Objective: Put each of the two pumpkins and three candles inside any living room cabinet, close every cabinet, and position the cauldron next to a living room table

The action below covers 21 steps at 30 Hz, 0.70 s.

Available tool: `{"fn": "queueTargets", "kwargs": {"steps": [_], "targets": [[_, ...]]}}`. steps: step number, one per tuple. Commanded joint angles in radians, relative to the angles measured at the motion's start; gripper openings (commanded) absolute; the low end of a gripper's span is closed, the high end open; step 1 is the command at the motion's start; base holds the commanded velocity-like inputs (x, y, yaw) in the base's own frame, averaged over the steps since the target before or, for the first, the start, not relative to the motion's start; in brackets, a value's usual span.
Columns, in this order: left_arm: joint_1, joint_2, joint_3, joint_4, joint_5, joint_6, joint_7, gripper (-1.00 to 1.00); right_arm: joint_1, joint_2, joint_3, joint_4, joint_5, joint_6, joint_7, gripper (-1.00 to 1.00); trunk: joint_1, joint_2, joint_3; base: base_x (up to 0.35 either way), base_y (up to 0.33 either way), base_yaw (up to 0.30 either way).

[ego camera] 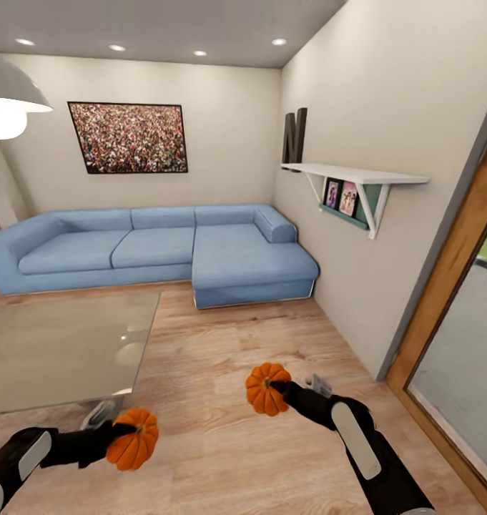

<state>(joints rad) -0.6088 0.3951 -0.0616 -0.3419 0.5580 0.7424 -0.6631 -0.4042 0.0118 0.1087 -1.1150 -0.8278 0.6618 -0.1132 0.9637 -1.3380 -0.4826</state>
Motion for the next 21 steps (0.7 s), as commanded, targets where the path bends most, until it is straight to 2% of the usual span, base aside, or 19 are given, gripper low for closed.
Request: {"fn": "queueTargets", "kwargs": {"steps": [1, 4, 8, 10, 11, 12, 13, 15, 16, 18, 19, 21], "targets": [[0.000, -0.005, 0.002, 0.000, 0.001, 0.005, 0.009, -1.00, -0.010, 0.000, 0.002, 0.024, -0.007, -0.006, -0.008, -1.00, 0.000, 0.000, 0.001, 0.000, 0.000, 0.235], [0.000, -0.034, 0.001, 0.000, -0.002, 0.010, 0.052, -1.00, -0.023, -0.011, 0.004, 0.088, 0.001, -0.012, -0.047, -1.00, 0.000, 0.000, 0.004, 0.000, 0.000, 0.235], [0.000, -0.055, 0.000, 0.004, -0.002, 0.003, 0.195, -1.00, -0.021, -0.019, 0.005, 0.155, 0.013, -0.019, -0.090, -1.00, 0.000, 0.000, 0.009, 0.000, 0.000, 0.224], [0.000, -0.086, -0.003, 0.015, -0.001, -0.023, 0.308, -1.00, -0.021, -0.018, 0.007, 0.241, 0.072, -0.060, -0.104, -1.00, 0.000, 0.000, 0.011, 0.000, 0.000, 0.209], [0.001, -0.100, -0.005, 0.026, -0.001, -0.045, 0.336, -1.00, -0.020, -0.014, 0.007, 0.293, 0.107, -0.094, -0.105, -1.00, 0.000, 0.000, 0.013, 0.000, 0.000, 0.205], [0.002, -0.110, -0.007, 0.041, -0.002, -0.071, 0.355, -1.00, -0.020, -0.012, 0.007, 0.345, 0.137, -0.133, -0.106, -1.00, 0.000, 0.000, 0.014, 0.000, 0.000, 0.204], [0.004, -0.122, -0.011, 0.085, -0.003, -0.139, 0.377, -1.00, -0.019, -0.005, 0.007, 0.445, 0.178, -0.216, -0.104, -1.00, 0.000, 0.000, 0.015, 0.000, 0.000, 0.204], [0.006, -0.136, -0.014, 0.177, -0.006, -0.277, 0.390, -1.00, -0.019, 0.014, 0.009, 0.553, 0.201, -0.318, -0.102, -1.00, 0.000, 0.000, 0.016, 0.000, 0.000, 0.131], [0.007, -0.140, -0.014, 0.214, -0.008, -0.337, 0.401, -1.00, -0.019, 0.029, 0.009, 0.575, 0.209, -0.340, -0.102, -1.00, 0.000, 0.000, 0.016, 0.000, 0.000, 0.047], [0.009, -0.144, -0.015, 0.244, -0.016, -0.394, 0.423, -1.00, -0.019, 0.041, 0.017, 0.590, 0.225, -0.354, -0.102, -1.00, 0.000, 0.000, 0.016, 0.000, 0.000, 0.025], [0.013, -0.159, -0.015, 0.261, -0.035, -0.461, 0.469, -1.00, -0.019, 0.049, 0.061, 0.598, 0.256, -0.363, -0.104, -1.00, 0.000, 0.000, 0.016, 0.000, 0.000, 0.004], [0.015, -0.166, -0.016, 0.264, -0.037, -0.485, 0.485, -1.00, -0.019, 0.050, 0.084, 0.599, 0.261, -0.369, -0.104, -1.00, 0.000, 0.000, 0.016, 0.000, 0.000, 0.002]]}}
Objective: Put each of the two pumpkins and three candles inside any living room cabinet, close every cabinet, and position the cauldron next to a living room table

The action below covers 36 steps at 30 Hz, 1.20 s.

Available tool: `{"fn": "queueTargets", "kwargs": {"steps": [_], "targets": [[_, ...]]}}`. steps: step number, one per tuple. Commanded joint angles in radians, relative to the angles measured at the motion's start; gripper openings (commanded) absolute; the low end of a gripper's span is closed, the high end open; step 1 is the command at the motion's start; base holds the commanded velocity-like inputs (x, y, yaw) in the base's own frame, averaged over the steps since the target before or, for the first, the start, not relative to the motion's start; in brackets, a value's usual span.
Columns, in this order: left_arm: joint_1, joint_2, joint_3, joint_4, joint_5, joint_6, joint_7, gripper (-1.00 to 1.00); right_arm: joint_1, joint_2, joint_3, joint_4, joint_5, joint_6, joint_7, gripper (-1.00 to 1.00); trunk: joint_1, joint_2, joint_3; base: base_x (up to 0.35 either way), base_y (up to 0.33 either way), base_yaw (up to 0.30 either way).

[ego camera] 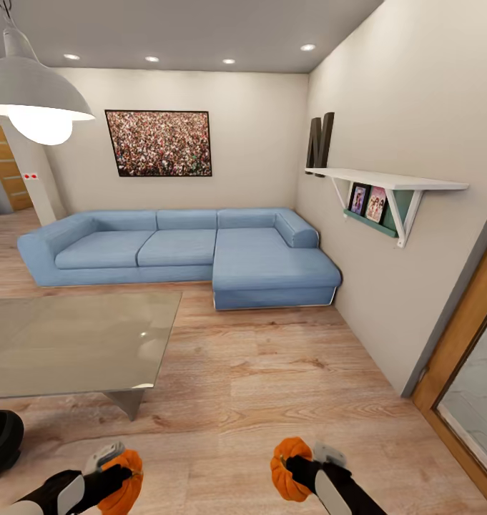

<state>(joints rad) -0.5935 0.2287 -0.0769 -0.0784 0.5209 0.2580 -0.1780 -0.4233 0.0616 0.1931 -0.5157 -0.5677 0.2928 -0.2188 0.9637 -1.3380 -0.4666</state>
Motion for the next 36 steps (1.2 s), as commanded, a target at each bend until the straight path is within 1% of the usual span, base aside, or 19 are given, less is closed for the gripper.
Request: {"fn": "queueTargets", "kwargs": {"steps": [1, 4, 7, 11, 14, 23, 29, 36], "targets": [[0.002, -0.003, -0.001, 0.002, -0.001, -0.008, 0.007, -1.00, 0.000, 0.001, 0.009, 0.001, 0.002, -0.008, 0.001, -1.00, 0.000, 0.000, 0.000, 0.000, 0.000, 0.000], [0.004, -0.007, -0.001, 0.003, -0.001, -0.017, 0.013, -1.00, 0.001, 0.001, 0.016, 0.002, 0.003, -0.026, 0.001, -1.00, 0.000, 0.000, 0.000, 0.000, 0.000, 0.028], [0.009, -0.006, -0.001, 0.003, -0.001, -0.020, 0.014, -1.00, 0.001, 0.005, 0.020, 0.002, 0.003, -0.031, 0.002, -1.00, 0.000, 0.000, 0.000, 0.000, 0.000, 0.200], [0.023, -0.007, -0.001, 0.003, -0.003, -0.021, 0.014, -1.00, 0.001, 0.033, 0.021, 0.002, 0.007, -0.033, -0.002, -1.00, 0.000, 0.000, 0.000, 0.000, 0.000, 0.266], [0.025, -0.008, -0.001, 0.003, -0.003, -0.023, 0.015, -1.00, 0.001, 0.042, 0.022, 0.006, 0.007, -0.033, -0.004, -1.00, 0.000, 0.000, 0.000, 0.000, 0.000, 0.279], [0.035, -0.006, -0.001, 0.003, -0.001, -0.028, 0.017, -1.00, 0.001, 0.045, 0.022, 0.019, 0.008, -0.029, -0.004, -1.00, 0.000, 0.000, 0.000, 0.000, 0.000, 0.285], [0.049, -0.006, -0.001, 0.003, -0.001, -0.059, 0.017, -1.00, 0.001, 0.046, 0.022, 0.021, 0.006, -0.026, -0.004, -1.00, 0.000, 0.000, 0.000, 0.000, 0.000, 0.287], [0.050, -0.007, -0.001, 0.003, 0.001, -0.054, 0.015, -1.00, 0.001, 0.046, 0.022, 0.022, 0.006, -0.020, -0.003, -1.00, 0.000, 0.000, 0.000, 0.000, 0.000, 0.287]]}}
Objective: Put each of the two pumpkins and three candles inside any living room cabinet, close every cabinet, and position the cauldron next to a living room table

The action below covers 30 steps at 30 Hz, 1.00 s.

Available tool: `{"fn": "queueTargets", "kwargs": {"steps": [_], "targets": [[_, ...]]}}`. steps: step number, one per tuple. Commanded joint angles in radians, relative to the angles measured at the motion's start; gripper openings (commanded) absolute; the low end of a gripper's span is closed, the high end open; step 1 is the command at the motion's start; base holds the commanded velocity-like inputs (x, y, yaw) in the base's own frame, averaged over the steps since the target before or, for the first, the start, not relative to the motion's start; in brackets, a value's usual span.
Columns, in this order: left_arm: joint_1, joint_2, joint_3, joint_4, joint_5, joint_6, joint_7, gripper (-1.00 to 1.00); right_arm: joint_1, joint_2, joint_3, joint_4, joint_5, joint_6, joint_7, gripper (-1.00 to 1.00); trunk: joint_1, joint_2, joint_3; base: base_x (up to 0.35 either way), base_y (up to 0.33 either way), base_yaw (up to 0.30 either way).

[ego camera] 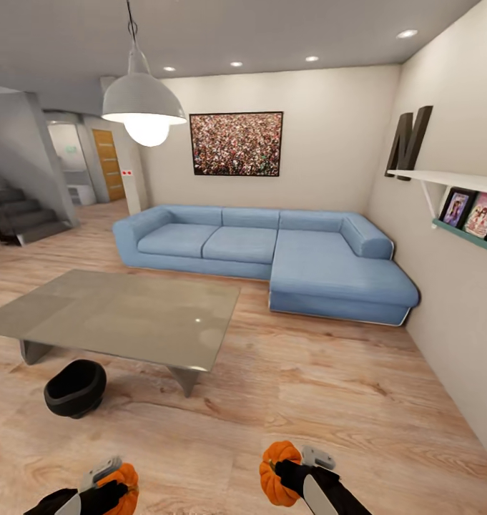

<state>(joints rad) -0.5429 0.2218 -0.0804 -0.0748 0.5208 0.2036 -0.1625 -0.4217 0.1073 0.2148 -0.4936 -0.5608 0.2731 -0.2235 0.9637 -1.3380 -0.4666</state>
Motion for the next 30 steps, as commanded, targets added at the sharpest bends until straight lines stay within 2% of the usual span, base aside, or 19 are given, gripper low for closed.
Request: {"fn": "queueTargets", "kwargs": {"steps": [1, 12, 18, 21, 26, 30], "targets": [[0.000, 0.000, 0.002, 0.000, 0.001, 0.000, 0.000, -1.00, 0.000, 0.000, 0.000, 0.000, -0.001, 0.000, 0.002, -1.00, 0.000, 0.000, 0.000, 0.000, 0.000, 0.286], [0.003, -0.001, 0.002, 0.000, 0.001, 0.002, -0.001, -1.00, 0.000, 0.000, 0.006, 0.001, -0.001, 0.002, -0.001, -1.00, 0.000, 0.000, 0.000, 0.000, 0.000, 0.282], [0.004, -0.002, 0.002, 0.000, 0.001, 0.001, 0.000, -1.00, 0.000, 0.000, 0.065, 0.001, -0.002, 0.002, -0.002, -1.00, 0.000, 0.000, 0.000, 0.000, 0.000, 0.278], [0.004, -0.002, 0.002, 0.000, 0.001, 0.000, 0.000, -1.00, 0.000, 0.000, 0.083, 0.001, -0.002, 0.002, -0.001, -1.00, 0.000, 0.000, 0.000, 0.000, 0.000, 0.279], [0.005, -0.006, 0.002, 0.000, 0.000, -0.020, 0.001, -1.00, 0.000, 0.001, 0.089, 0.003, -0.003, 0.001, 0.000, -1.00, 0.000, 0.000, 0.000, 0.000, 0.000, 0.280], [0.012, -0.010, 0.002, 0.008, 0.000, -0.081, 0.000, -1.00, 0.000, 0.019, 0.090, 0.012, -0.003, 0.001, 0.000, -1.00, 0.000, 0.000, 0.000, 0.000, 0.000, 0.281]]}}
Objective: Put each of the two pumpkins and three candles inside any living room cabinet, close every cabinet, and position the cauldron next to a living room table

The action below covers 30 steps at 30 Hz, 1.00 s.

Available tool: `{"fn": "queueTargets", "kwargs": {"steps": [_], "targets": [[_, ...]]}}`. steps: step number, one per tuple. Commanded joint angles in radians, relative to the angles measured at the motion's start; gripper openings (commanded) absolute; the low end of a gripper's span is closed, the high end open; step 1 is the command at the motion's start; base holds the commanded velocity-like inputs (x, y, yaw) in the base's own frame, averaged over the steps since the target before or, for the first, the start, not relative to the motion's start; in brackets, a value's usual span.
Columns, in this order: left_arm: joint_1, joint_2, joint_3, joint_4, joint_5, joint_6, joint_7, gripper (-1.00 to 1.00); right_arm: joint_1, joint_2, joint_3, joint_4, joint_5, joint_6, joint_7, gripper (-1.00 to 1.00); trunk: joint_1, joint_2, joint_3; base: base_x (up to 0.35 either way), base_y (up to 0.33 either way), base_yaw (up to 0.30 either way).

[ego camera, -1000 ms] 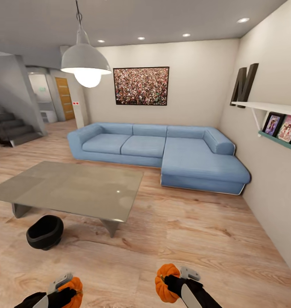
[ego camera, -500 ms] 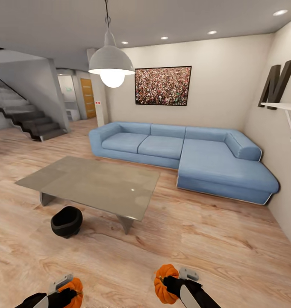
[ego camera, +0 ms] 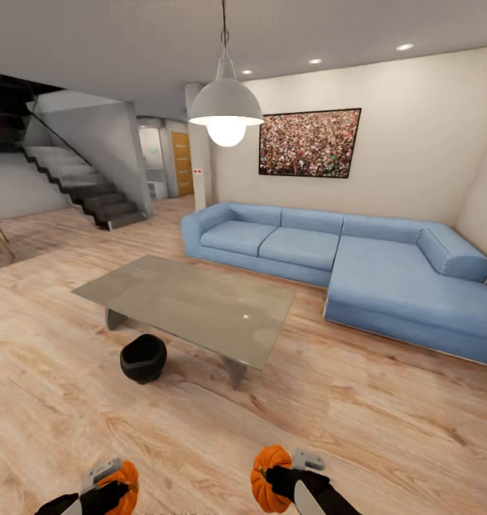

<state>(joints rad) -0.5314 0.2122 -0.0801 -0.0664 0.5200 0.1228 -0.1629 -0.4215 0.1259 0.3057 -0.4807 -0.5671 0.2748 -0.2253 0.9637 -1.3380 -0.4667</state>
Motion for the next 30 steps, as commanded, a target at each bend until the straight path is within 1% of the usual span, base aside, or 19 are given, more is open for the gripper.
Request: {"fn": "queueTargets", "kwargs": {"steps": [1, 4, 8, 12, 24, 27, 30], "targets": [[0.001, 0.000, 0.002, 0.001, 0.000, -0.002, 0.000, -1.00, 0.000, 0.002, -0.001, 0.001, 0.004, 0.000, 0.001, -1.00, 0.000, 0.000, 0.000, 0.000, 0.000, 0.281], [0.002, 0.004, 0.001, 0.003, 0.000, -0.003, 0.000, -1.00, 0.000, 0.004, 0.000, 0.003, 0.004, 0.000, 0.001, -1.00, 0.000, 0.000, 0.000, 0.000, 0.000, 0.282], [0.002, 0.001, 0.002, 0.003, -0.001, -0.001, 0.001, -1.00, 0.000, 0.006, 0.000, 0.004, 0.004, 0.001, 0.002, -1.00, 0.000, 0.000, 0.000, 0.000, 0.000, 0.281], [0.002, 0.003, 0.002, 0.003, 0.000, 0.000, 0.000, -1.00, 0.000, 0.010, 0.000, 0.032, 0.005, 0.000, 0.004, -1.00, 0.000, 0.000, 0.000, 0.000, 0.000, 0.281], [0.002, 0.010, 0.002, 0.004, 0.002, 0.000, -0.001, -1.00, 0.000, 0.010, 0.001, 0.040, 0.008, -0.005, 0.005, -1.00, 0.000, 0.000, 0.000, 0.000, 0.000, 0.281], [0.002, 0.010, 0.002, 0.004, 0.002, 0.000, -0.001, -1.00, 0.000, 0.009, 0.013, 0.039, 0.010, -0.008, 0.004, -1.00, 0.000, 0.000, 0.000, 0.000, 0.000, 0.282], [0.002, 0.010, 0.002, 0.004, 0.002, 0.000, -0.001, -1.00, 0.000, 0.009, 0.047, 0.039, 0.010, -0.011, 0.002, -1.00, 0.000, 0.000, 0.000, 0.000, 0.000, 0.281]]}}
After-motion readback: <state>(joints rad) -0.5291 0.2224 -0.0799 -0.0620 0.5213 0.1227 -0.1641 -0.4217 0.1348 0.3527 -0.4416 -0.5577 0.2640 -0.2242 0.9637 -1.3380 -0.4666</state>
